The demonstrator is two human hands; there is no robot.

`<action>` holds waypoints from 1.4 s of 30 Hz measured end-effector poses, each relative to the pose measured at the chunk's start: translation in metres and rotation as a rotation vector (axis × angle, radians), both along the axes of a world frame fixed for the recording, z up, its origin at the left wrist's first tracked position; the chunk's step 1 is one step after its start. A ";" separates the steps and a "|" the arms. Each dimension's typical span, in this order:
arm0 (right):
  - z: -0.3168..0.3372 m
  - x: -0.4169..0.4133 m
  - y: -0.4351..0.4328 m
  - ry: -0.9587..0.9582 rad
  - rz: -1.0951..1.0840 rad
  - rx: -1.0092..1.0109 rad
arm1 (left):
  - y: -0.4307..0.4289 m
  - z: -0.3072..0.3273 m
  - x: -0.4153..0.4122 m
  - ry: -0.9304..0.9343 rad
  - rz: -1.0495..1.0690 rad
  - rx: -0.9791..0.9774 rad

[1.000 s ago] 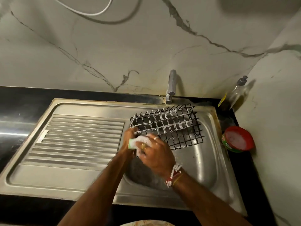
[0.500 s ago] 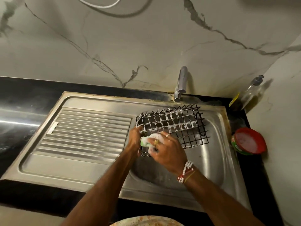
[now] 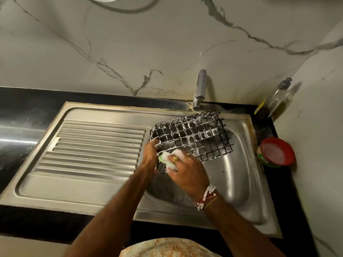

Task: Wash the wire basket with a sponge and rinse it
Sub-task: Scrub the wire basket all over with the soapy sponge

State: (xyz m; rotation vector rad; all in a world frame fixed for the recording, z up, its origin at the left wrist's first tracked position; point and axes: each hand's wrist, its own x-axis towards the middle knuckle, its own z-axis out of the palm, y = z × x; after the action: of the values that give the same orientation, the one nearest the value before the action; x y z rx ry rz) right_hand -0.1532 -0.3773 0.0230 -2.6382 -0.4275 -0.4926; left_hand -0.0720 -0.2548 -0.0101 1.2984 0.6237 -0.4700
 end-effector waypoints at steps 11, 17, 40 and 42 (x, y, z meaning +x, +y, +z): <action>-0.004 0.021 -0.058 0.023 -0.203 0.173 | 0.006 -0.024 0.000 0.024 0.093 0.047; -0.005 0.001 0.005 0.056 0.045 0.021 | -0.012 -0.022 0.006 -0.019 0.087 0.015; -0.014 0.032 -0.112 0.014 -0.445 0.216 | 0.021 -0.024 -0.021 0.055 0.063 0.049; -0.017 0.031 -0.103 -0.018 -0.416 0.215 | 0.021 -0.025 -0.022 0.047 0.091 0.004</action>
State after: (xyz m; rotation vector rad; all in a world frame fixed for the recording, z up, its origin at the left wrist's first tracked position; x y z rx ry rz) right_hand -0.1218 -0.4803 0.0065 -2.5117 0.1698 -0.6483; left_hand -0.0939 -0.2340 -0.0355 1.2598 0.7203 -0.4256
